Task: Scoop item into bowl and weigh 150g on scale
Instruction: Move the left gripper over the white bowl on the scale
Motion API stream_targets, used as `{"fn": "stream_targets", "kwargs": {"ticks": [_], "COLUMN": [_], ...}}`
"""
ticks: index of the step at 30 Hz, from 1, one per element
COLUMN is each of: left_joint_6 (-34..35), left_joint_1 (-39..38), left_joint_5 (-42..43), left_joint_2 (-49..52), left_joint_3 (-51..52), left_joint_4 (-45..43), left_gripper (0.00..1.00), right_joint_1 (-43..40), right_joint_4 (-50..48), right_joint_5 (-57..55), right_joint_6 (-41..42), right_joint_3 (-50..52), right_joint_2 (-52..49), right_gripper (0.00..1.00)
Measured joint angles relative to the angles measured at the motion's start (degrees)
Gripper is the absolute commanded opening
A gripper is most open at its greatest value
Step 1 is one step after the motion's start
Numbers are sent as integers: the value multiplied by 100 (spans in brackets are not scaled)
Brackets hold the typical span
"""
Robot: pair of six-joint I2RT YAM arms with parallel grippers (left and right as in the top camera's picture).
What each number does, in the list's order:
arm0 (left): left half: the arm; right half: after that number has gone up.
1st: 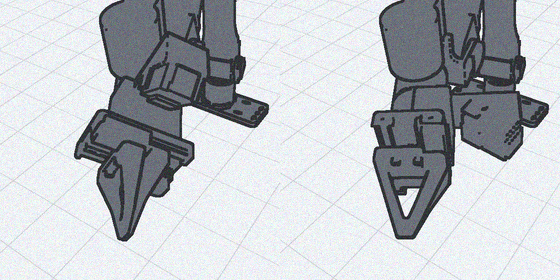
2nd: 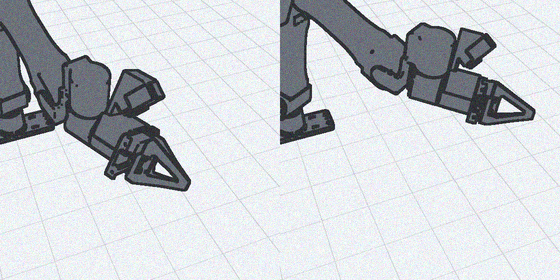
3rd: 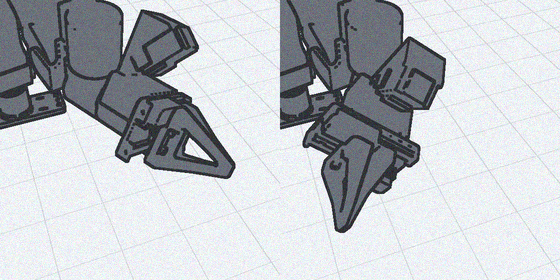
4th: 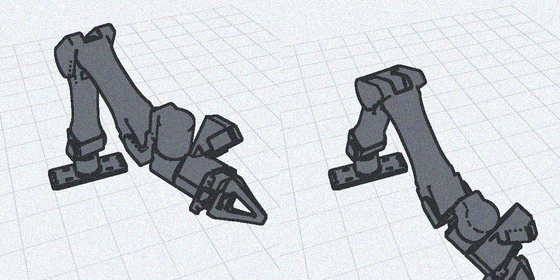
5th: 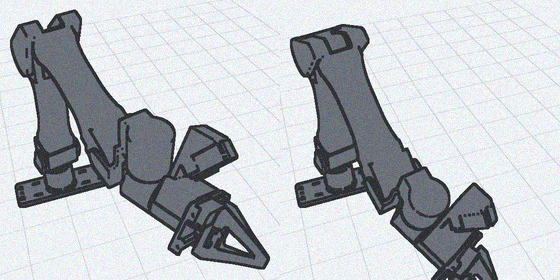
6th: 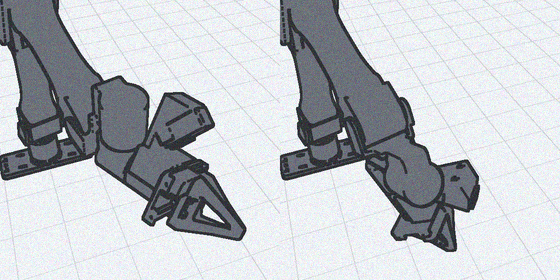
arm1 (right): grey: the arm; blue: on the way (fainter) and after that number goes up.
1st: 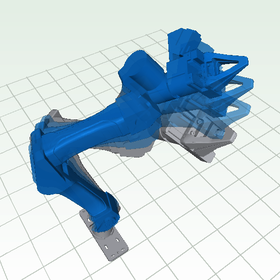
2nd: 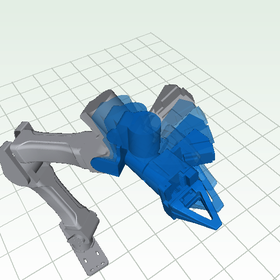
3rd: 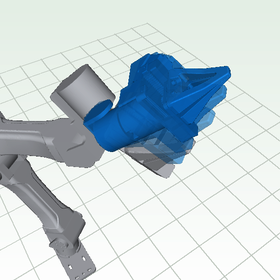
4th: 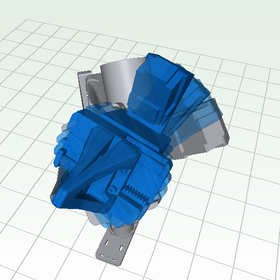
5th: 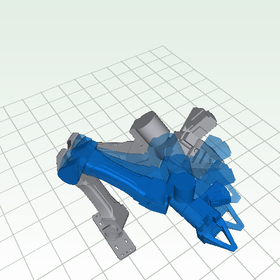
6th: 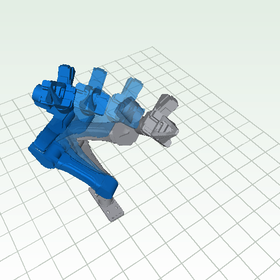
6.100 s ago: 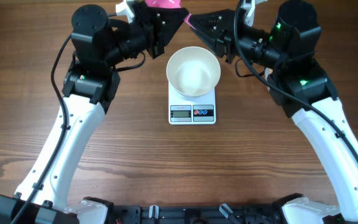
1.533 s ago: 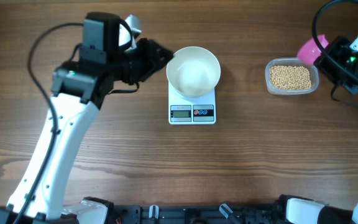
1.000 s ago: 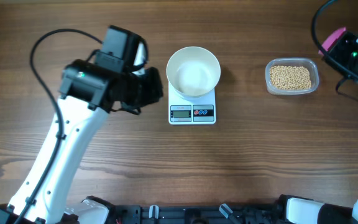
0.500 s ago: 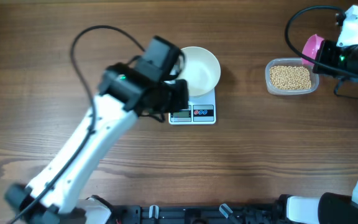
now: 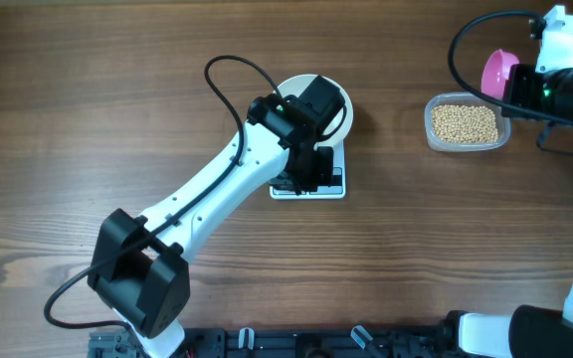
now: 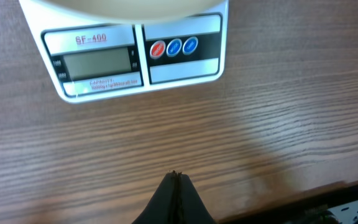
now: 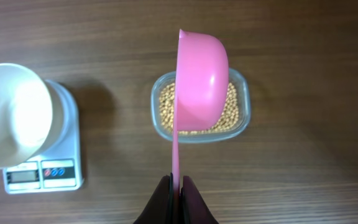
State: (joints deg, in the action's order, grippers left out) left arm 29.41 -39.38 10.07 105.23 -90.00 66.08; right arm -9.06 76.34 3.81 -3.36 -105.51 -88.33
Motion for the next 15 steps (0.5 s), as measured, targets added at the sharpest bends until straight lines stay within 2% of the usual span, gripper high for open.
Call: {"fn": "stream_targets", "kwargs": {"ticks": [7,11,15], "left_joint_6": [-339,-481,-525], "left_joint_1": [254,282,275], "left_joint_5": [199,387,437], "left_joint_2": [-2,0,4], "left_joint_3": [107,684,1113], "left_joint_4": [-339,-903,-1010], "left_gripper": [4,4,4], "right_joint_1": [-66,-66,-66], "right_joint_4": [-457,-728,-949], "right_joint_5": [-109,-129,-197], "right_joint_6": [0,0,0], "right_joint_3": [7,7,7], "right_joint_2": [-83,-83,-83], "right_gripper": [4,5,4]}}
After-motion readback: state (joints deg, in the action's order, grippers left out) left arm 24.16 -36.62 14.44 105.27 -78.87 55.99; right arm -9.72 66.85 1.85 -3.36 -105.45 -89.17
